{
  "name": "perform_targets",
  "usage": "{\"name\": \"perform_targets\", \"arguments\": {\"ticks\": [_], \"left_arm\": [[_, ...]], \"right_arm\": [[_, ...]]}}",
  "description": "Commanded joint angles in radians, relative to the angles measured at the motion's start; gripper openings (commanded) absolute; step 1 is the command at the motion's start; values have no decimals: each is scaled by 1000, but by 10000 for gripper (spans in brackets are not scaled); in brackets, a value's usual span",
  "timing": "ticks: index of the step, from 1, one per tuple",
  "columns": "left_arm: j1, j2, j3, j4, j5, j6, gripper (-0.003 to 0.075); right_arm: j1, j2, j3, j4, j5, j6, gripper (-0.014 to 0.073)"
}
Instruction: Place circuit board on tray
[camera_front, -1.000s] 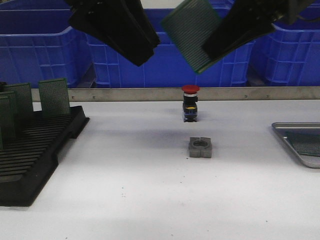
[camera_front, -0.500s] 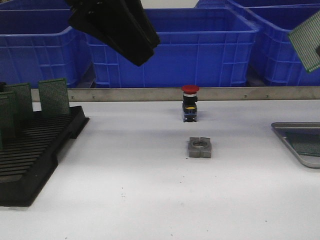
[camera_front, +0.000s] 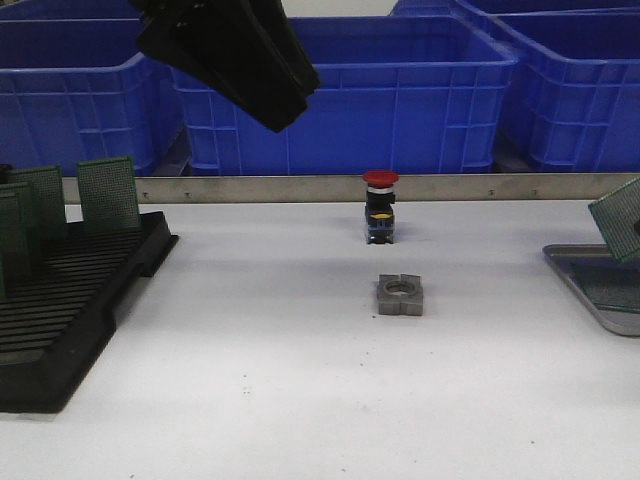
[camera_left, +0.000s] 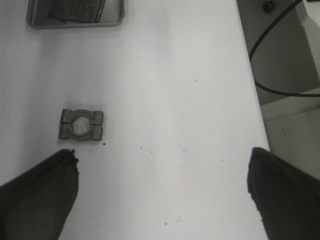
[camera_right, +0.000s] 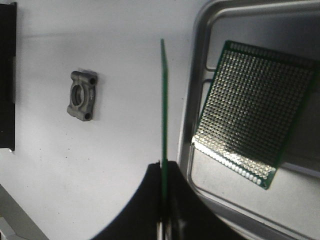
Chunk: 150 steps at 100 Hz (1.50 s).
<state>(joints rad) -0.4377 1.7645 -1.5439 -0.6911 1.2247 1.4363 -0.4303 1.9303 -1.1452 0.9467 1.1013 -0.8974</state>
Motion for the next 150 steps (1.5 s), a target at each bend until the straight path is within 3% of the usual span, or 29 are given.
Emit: {"name": "perform_targets", "arguments": {"ticks": [1, 30, 42, 61, 75, 132, 150], "left_arm": [[-8, -51, -23, -55, 16, -2, 640], [-8, -51, -23, -55, 20, -2, 640], [-8, -51, -23, -55, 21, -2, 640], [-8, -51, -23, -55, 22, -2, 640], [-8, -51, -23, -55, 22, -2, 640], [-8, -51, -23, -72, 21, -4, 640], [-8, -60, -29, -108, -41, -95, 640]], "right_arm": [[-6, -8, -29, 54, 27, 1, -67], [-6, 29, -29, 54, 9, 38, -27], [-6, 29, -29, 54, 9, 40, 120], [-6, 29, -29, 54, -2, 46, 450], [-6, 29, -29, 54, -16, 46, 601], [-6, -58, -29, 36, -84, 46, 613], [-5, -93, -29, 36, -100, 46, 613]]}}
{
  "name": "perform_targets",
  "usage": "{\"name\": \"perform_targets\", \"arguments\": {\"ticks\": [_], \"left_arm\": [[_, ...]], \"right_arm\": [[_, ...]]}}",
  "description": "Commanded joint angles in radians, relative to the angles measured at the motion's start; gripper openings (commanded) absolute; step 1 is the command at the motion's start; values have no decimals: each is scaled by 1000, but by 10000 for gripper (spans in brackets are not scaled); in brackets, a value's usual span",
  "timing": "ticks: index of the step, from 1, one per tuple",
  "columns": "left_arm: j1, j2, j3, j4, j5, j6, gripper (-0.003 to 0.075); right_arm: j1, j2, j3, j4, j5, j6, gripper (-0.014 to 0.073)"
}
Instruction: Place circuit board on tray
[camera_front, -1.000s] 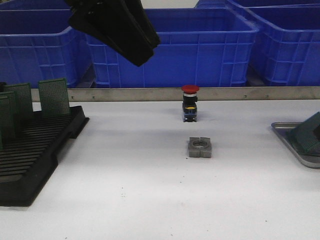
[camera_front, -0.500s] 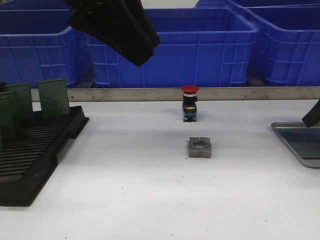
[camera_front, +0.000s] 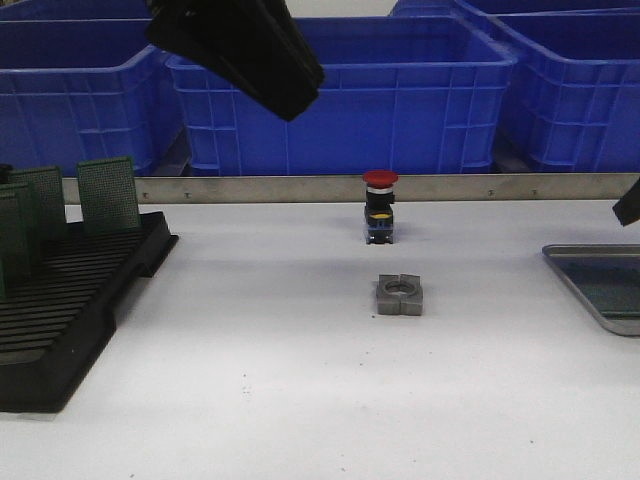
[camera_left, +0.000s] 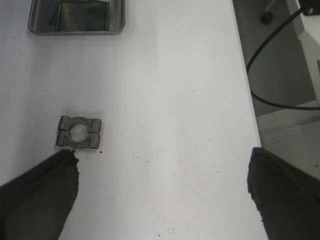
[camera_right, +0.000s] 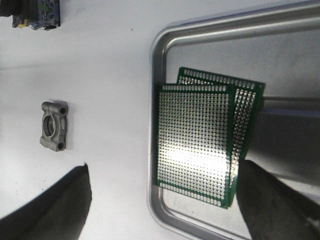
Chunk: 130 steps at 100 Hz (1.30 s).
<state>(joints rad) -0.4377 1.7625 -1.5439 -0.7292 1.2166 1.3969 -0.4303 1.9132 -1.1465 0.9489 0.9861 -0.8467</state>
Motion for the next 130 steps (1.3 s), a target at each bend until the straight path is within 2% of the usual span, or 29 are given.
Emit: {"name": "perform_targets", "arguments": {"ticks": [1, 23, 36, 46, 64, 86, 112, 130], "left_arm": [[-6, -61, -29, -68, -35, -67, 640], [43, -135, -29, -24, -162, -199, 639], [114, -207, -8, -23, -236, -279, 639], [175, -278, 49, -23, -342, -330, 638], [266, -456, 257, -31, -583, -335, 638], [293, -717, 531, -37, -867, -355, 638], [293, -1003, 822, -129, -1056, -355, 638], [293, -1174, 999, -203, -1162, -355, 638]], "right_arm": [[-2, -80, -27, 33, 14, -5, 613], [52, -185, -27, 27, -37, -5, 613], [117, -276, -27, 5, -95, -5, 613], [169, -350, -20, -3, -142, -5, 613], [266, -511, 42, -29, -296, -5, 613], [343, -729, 166, -51, -486, -12, 613], [347, -1038, 381, -69, -713, -33, 613], [347, -1271, 546, -69, -798, -51, 613]]}}
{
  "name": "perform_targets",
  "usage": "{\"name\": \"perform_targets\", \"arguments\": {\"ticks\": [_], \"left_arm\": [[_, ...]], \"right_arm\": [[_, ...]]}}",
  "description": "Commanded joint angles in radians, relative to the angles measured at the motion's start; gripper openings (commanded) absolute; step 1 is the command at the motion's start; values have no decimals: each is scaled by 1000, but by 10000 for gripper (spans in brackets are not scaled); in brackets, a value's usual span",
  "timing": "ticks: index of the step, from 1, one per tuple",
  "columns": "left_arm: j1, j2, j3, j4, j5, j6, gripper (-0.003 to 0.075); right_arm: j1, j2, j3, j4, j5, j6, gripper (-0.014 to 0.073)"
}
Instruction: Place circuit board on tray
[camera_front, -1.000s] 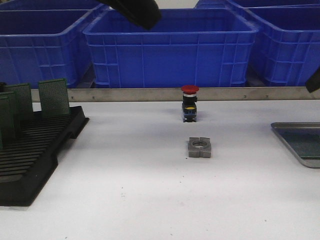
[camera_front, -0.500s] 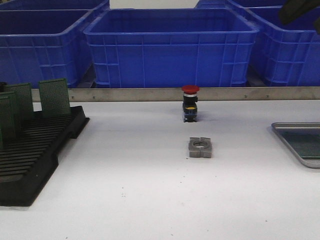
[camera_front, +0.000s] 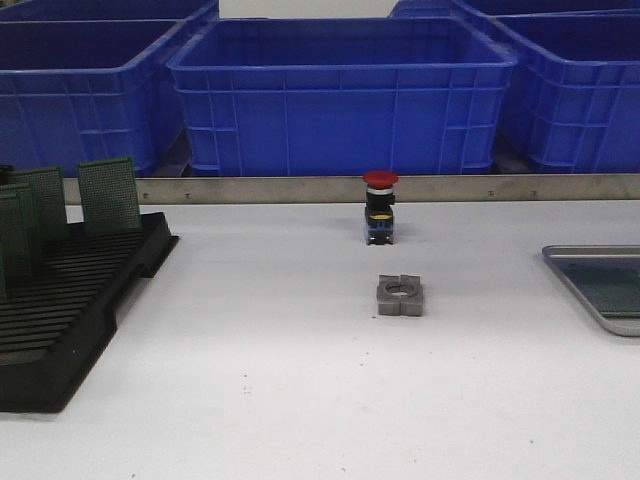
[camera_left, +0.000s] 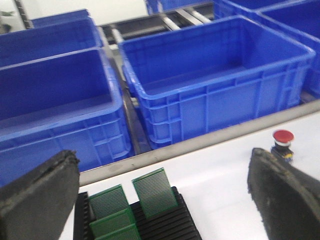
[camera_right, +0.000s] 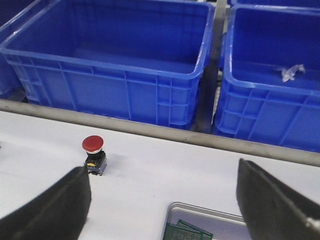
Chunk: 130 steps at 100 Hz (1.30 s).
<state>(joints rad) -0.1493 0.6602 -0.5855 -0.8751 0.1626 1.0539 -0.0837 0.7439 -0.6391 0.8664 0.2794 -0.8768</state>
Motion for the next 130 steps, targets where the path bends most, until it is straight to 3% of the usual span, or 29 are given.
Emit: {"name": "perform_targets", "arguments": {"ticks": [1, 30, 51, 60, 67, 74, 91, 94, 130], "left_arm": [[4, -84, 52, -62, -113, -12, 638], [4, -270, 205, -92, -130, -12, 638], [4, -319, 241, -92, -133, -12, 636], [4, -321, 241, -92, -133, -12, 573], [4, -321, 241, -92, -133, -12, 467], [4, -321, 241, -92, -133, -12, 326], [4, -321, 241, -92, -133, -12, -22], [4, -321, 241, -92, -133, -12, -15], [4, -321, 241, -92, -133, -12, -19]], "right_arm": [[1, -111, 45, 14, -95, -21, 613], [0, -432, 254, 15, -115, -24, 613], [0, -533, 326, 15, -114, -24, 612], [0, -533, 330, 15, -114, -24, 598], [0, -533, 330, 15, -122, -24, 526], [0, -533, 330, 15, -136, -24, 397], [0, -533, 330, 15, -143, -24, -17], [0, -533, 330, 15, -143, -24, -75], [0, -533, 330, 15, -142, -24, -68]]}}
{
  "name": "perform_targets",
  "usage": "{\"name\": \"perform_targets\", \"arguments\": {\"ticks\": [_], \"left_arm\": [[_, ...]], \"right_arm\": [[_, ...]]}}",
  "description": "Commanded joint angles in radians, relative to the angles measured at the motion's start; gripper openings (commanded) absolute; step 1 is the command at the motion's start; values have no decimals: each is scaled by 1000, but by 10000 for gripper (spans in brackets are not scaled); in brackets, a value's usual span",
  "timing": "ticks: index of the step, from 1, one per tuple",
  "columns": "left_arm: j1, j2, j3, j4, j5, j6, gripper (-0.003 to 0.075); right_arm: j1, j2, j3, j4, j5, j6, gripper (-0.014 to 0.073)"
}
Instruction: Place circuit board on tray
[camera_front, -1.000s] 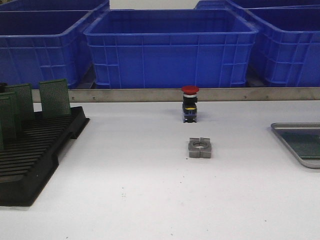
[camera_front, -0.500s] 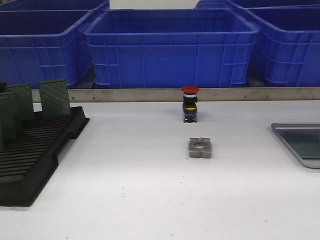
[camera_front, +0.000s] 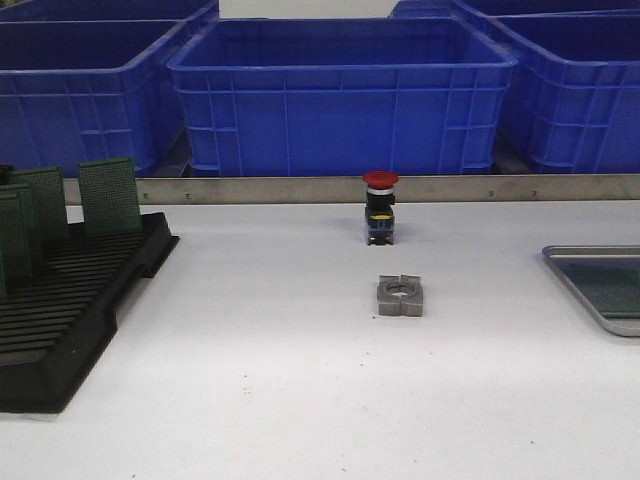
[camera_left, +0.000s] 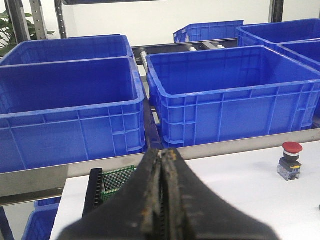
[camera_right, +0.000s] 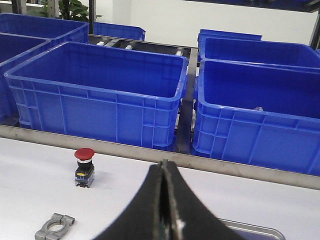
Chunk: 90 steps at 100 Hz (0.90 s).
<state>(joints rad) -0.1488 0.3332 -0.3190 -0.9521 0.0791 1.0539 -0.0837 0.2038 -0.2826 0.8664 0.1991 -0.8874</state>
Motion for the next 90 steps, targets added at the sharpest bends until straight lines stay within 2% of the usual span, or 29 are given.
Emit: {"name": "perform_targets", "arguments": {"ticks": [1, 62, 72, 76, 82, 90], "left_arm": [[4, 6, -26, -15, -49, -12, -19], [4, 6, -26, -13, -47, -12, -18], [4, 6, -26, 53, -49, -16, -18], [4, 4, -26, 106, -47, -75, -18], [4, -6, -24, 305, -47, -253, -19], [4, -35, -9, 640, -45, -626, -19]], "right_arm": [[0, 7, -27, 15, -62, -13, -68], [0, 7, -27, 15, -62, -13, -68], [0, 7, -27, 15, -62, -13, -68], [0, 7, -27, 15, -62, -13, -68], [0, 7, -27, 15, -62, -13, -68], [0, 7, -27, 15, -62, -13, -68]]}}
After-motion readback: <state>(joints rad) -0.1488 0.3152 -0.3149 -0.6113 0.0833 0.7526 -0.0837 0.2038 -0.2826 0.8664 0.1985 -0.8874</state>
